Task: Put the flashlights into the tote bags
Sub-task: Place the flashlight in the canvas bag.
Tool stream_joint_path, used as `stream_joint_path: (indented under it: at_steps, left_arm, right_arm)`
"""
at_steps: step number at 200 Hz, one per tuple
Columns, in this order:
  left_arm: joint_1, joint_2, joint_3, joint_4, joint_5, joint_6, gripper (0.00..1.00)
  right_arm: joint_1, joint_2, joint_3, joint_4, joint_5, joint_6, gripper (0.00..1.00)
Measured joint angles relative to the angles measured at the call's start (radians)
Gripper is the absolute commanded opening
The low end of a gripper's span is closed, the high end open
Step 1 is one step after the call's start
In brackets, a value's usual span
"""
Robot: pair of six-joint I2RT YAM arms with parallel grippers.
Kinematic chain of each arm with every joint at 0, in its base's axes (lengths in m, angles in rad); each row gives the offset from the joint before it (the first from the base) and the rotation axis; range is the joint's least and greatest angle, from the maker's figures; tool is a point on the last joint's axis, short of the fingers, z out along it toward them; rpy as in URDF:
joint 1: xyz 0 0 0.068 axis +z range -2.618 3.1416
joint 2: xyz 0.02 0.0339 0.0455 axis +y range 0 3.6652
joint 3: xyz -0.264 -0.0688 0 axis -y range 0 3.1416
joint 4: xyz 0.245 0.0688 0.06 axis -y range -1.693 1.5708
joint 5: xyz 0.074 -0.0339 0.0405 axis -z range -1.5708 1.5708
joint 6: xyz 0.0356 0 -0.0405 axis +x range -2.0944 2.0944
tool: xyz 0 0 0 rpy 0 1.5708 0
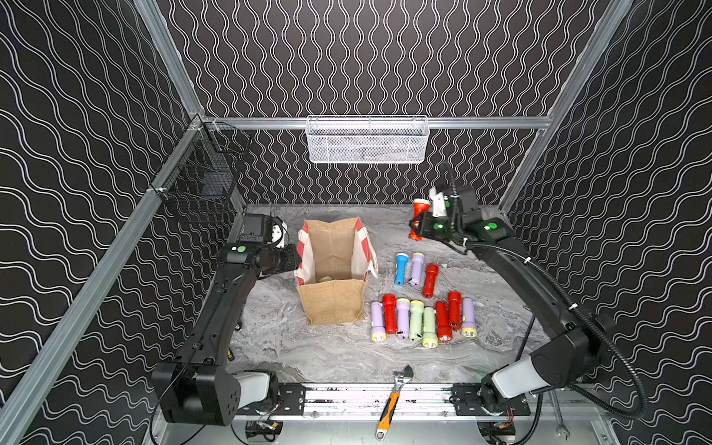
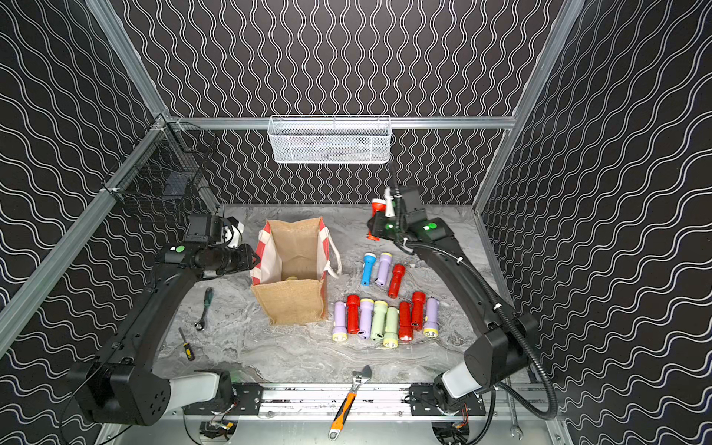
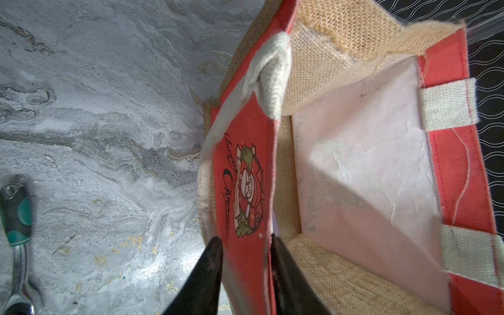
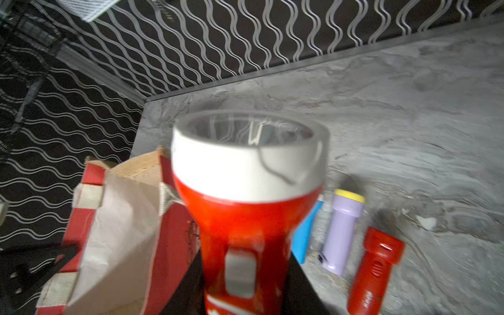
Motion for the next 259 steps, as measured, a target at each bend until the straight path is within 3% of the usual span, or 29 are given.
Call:
stream_joint_path:
  at_steps: [22,106,162,259]
  left_arm:
    - [0.0,-0.012,-0.025,0.018,0.013,-0.008,0.35]
    - [0.0,-0.034,-0.052,0.061,0.027,-0.026,0.35]
    - [0.0,-0.042,-0.079,0.089,0.042,-0.027,0.35]
    - [0.0,-0.074,-0.112,0.129,0.087,-0.035,0.35]
  right_arm:
    - [0.109,0.078,0.097,0.01,-0.001,0.015,0.26]
    - [0.316,0.41,0.386,0.031,-0.105,0.084,0.25]
    - [0.377,0.526,0.37,0.001,-0.182,0.099,0.26]
    - [0.385,0.628,0.254,-0.051,-0.243,0.106,0.26]
